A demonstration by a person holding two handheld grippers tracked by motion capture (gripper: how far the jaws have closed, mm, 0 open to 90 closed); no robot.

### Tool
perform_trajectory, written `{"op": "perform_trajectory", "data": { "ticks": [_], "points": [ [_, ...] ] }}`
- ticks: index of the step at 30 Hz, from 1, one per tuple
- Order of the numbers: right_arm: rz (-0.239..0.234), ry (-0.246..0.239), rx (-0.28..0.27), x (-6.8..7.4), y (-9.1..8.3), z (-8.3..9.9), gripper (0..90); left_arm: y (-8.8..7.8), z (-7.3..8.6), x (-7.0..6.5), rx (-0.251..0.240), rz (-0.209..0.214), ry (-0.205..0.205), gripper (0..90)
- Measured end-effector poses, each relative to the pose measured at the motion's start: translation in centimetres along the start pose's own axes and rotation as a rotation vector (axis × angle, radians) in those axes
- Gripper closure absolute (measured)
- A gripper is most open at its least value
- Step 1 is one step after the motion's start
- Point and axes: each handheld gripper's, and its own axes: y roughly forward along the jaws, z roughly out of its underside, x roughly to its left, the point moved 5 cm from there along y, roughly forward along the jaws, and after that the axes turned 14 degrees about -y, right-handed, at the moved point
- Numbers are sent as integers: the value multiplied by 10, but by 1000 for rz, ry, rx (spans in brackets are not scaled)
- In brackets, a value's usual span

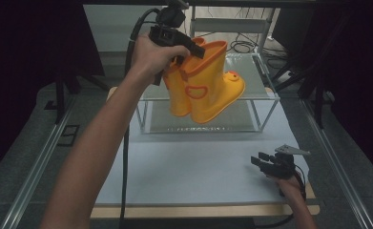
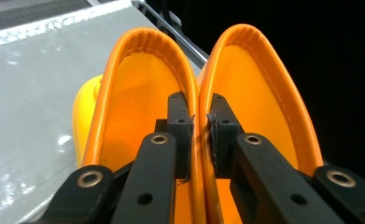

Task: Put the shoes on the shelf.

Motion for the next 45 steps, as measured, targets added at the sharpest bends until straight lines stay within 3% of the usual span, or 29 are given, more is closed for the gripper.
{"op": "perform_trajectory", "data": {
  "ticks": [11,19,27,37,45],
  "points": [
    [5,-3,1,-2,0,0,525,13,-33,19,-70,-109,-79,822],
    [4,2,-6,-4,-1,1,526,15,-46,29,-120,-179,-128,822],
    [-3,-2,-11,-2,-1,0,526,28,-60,32,-124,-212,-152,822],
    [-16,-15,-7,2,0,-1,526,61,-85,49,-133,-237,-198,822],
    [-4,-25,-9,3,-1,0,526,85,-83,66,-88,-294,-202,820]
  ]
}}
